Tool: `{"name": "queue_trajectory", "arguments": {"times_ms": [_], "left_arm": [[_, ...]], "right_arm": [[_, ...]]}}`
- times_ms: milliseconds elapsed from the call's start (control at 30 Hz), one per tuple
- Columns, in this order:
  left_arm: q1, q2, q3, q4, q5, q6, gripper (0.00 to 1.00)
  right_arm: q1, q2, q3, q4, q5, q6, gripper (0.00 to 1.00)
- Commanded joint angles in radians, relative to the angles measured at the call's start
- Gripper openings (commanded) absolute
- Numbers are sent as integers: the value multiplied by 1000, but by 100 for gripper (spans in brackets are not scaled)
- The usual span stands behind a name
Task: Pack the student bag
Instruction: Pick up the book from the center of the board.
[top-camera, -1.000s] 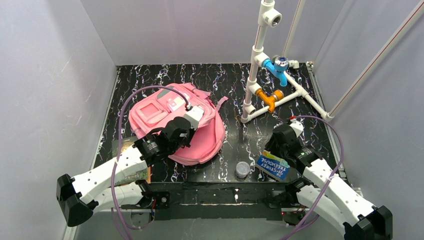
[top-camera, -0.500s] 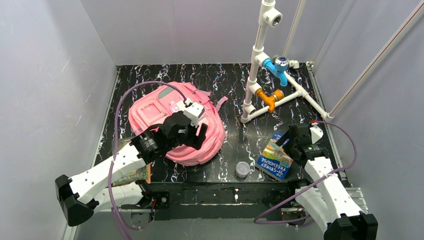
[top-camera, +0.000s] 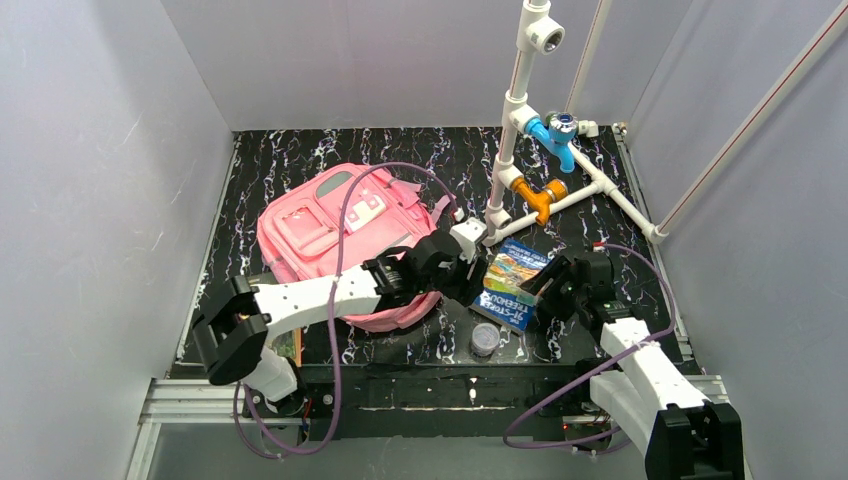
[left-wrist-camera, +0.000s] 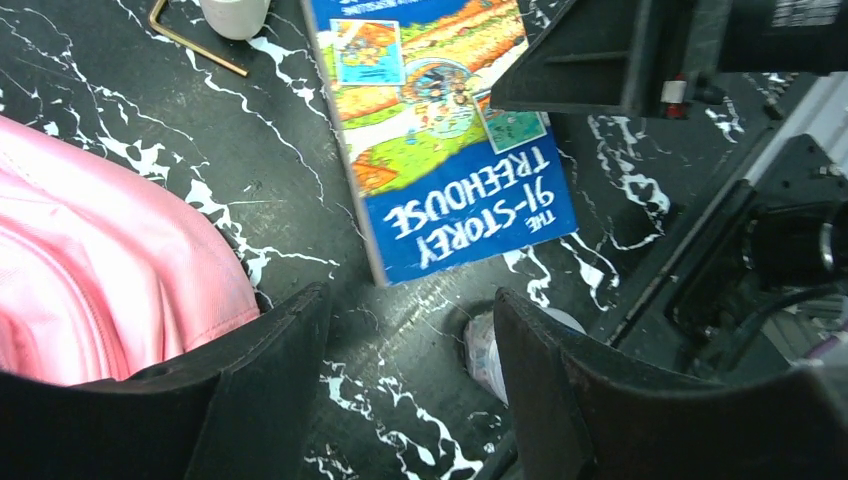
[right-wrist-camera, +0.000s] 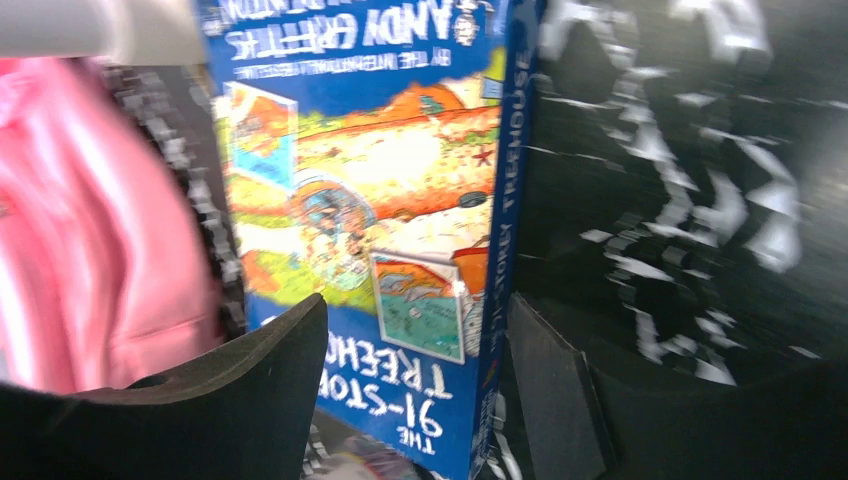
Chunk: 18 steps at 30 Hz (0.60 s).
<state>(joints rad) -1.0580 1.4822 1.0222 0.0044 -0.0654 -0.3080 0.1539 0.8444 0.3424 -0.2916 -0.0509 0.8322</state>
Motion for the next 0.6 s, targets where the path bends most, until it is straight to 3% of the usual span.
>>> {"name": "queue_trajectory", "arguments": {"times_ms": [0, 200, 400, 567], "left_arm": [[-4, 68, 68, 33, -43, 0, 59], [-4, 165, 131, -29, -66, 0, 69], [1, 260, 225, -148, -152, -19, 76], [39, 361, 310, -237, -89, -63, 76]], "right_arm": [[1, -60, -27, 362, -250, 60, 74], [1, -52, 101, -42, -45, -100, 77], [1, -36, 63, -25, -157, -127, 77], [1, -48, 26, -7, -187, -114, 77]]}}
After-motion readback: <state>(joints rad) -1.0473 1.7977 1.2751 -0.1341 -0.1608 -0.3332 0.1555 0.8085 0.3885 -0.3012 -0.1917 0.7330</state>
